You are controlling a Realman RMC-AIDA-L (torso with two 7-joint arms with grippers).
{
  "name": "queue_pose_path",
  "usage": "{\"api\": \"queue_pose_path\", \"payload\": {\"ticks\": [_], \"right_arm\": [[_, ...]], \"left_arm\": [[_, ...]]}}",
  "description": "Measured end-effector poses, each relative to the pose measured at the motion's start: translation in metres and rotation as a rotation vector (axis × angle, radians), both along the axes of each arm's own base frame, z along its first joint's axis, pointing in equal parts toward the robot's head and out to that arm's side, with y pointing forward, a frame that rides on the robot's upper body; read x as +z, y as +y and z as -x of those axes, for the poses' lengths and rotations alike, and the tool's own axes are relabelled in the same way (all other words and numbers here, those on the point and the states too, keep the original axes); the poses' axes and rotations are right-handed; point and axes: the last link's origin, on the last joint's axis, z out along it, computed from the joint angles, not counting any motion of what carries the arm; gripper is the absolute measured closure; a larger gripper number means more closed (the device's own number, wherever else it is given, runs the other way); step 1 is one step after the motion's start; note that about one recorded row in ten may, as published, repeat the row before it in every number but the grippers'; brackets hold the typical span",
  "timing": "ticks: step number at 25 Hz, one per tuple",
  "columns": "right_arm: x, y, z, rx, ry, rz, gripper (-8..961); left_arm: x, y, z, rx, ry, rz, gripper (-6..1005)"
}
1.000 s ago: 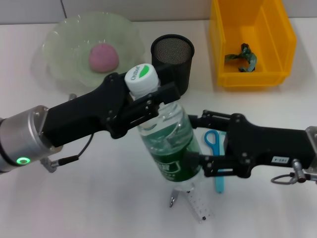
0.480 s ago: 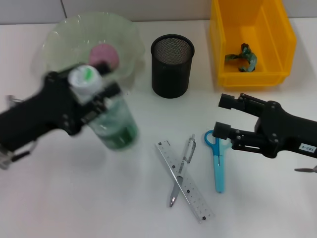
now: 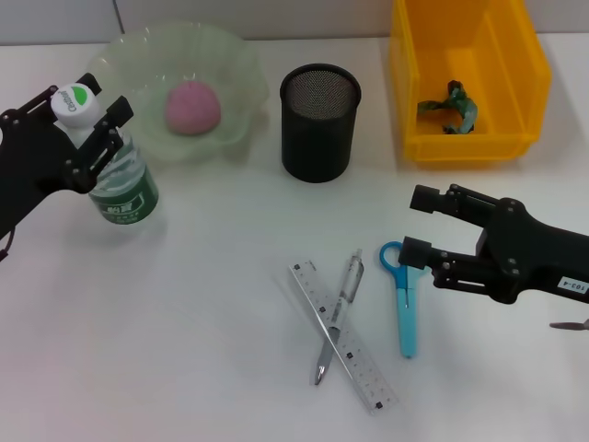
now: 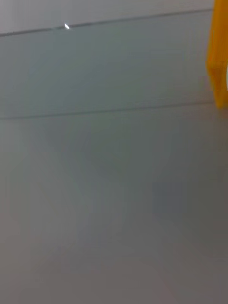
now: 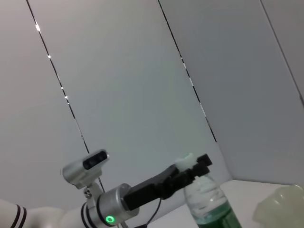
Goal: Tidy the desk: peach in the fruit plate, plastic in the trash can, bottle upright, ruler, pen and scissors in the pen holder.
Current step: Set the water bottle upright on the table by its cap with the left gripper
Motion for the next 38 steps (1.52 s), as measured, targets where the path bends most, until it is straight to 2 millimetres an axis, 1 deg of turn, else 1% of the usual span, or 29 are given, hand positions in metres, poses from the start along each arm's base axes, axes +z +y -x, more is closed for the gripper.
{"api": "queue_pose_path", "payload": {"ticks": [7,15,22,25,26,28,30,31,32,34,35,37,38], "right_arm": [[-0.001,-0.001,0.001,0.008,-0.002,0.015,126],[-0.003,0.0,0.001,0.008,-0.011,0.023,127],[-0.004,-0.001,0.001,0.01,-0.015,0.03,128],[-0.003,0.0,0.001,0.007,-0.012,0.03,128],[-0.003,0.0,0.001,0.004,-0.011,0.029,128],[-0.001,0.0,0.0,-0.002,-0.008,0.021,128],[0.003,0.001,-0.001,-0.012,-0.002,0.01,128],[0.006,0.002,-0.001,-0.017,0.002,0.004,129],[0.009,0.003,-0.001,-0.025,0.004,-0.004,129],[0.016,0.006,-0.003,-0.043,0.007,-0.013,129],[0.022,0.008,-0.004,-0.053,0.006,-0.014,129],[0.032,0.012,-0.004,-0.07,-0.007,-0.002,129],[0.037,0.013,-0.004,-0.08,-0.022,0.012,129]], "left_arm": [[-0.007,0.008,0.006,0.053,0.039,-0.017,566],[-0.012,0.012,0.006,0.07,0.048,-0.055,548],[-0.014,0.015,0.009,0.108,0.037,-0.062,532],[-0.011,0.014,0.009,0.108,0.018,-0.058,525],[-0.008,0.013,0.009,0.106,0.002,-0.063,474],[-0.008,0.013,0.009,0.106,0.002,-0.063,371],[0.007,0.002,0.009,0.07,-0.053,-0.081,269],[0.007,0.002,0.009,0.07,-0.053,-0.081,255],[0.011,-0.001,0.009,0.06,-0.068,-0.088,240],[0.011,-0.001,0.009,0.06,-0.068,-0.088,211],[0.02,-0.012,0.007,0.023,-0.108,-0.104,197],[0.018,-0.027,-0.002,-0.079,-0.111,-0.078,197],[0.018,-0.027,-0.002,-0.079,-0.111,-0.078,197]]}}
